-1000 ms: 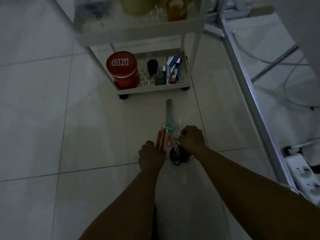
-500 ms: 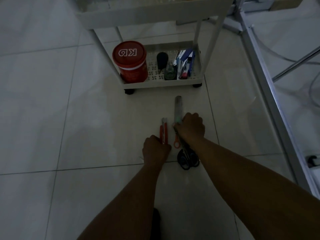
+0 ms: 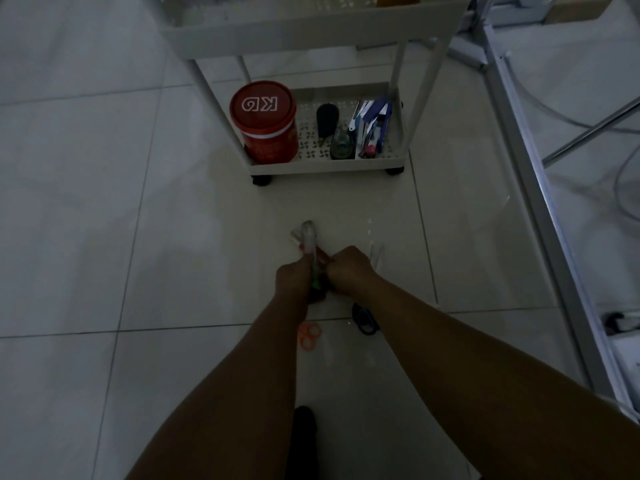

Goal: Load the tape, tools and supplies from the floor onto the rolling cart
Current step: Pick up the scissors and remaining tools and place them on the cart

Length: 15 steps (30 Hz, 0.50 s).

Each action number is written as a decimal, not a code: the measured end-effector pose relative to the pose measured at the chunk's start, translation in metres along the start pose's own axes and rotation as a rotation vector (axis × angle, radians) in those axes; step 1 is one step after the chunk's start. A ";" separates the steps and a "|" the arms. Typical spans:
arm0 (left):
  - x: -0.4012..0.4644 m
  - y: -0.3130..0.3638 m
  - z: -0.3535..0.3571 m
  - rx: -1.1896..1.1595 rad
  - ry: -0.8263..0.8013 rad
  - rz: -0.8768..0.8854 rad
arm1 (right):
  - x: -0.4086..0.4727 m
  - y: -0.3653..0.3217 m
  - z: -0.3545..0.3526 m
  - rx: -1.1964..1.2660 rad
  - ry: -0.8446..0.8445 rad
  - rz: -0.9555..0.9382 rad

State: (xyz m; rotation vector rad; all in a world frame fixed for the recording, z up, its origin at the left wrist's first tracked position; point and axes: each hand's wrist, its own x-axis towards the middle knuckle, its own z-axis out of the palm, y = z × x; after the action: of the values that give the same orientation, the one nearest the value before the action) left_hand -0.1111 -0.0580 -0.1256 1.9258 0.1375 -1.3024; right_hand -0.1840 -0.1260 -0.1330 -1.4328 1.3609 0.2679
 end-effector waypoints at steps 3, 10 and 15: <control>-0.002 -0.002 0.001 0.138 0.083 0.014 | -0.007 0.008 0.009 -0.111 -0.012 -0.073; 0.010 -0.011 0.003 0.245 0.262 0.077 | -0.016 0.037 0.010 -0.511 0.317 -0.327; 0.003 -0.011 0.007 0.356 0.239 0.077 | -0.016 0.038 0.013 -0.596 0.219 -0.359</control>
State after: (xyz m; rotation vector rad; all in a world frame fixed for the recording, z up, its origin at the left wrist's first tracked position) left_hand -0.1203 -0.0561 -0.1355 2.3626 -0.0539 -1.0973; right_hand -0.2134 -0.0972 -0.1457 -2.2272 1.2134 0.3009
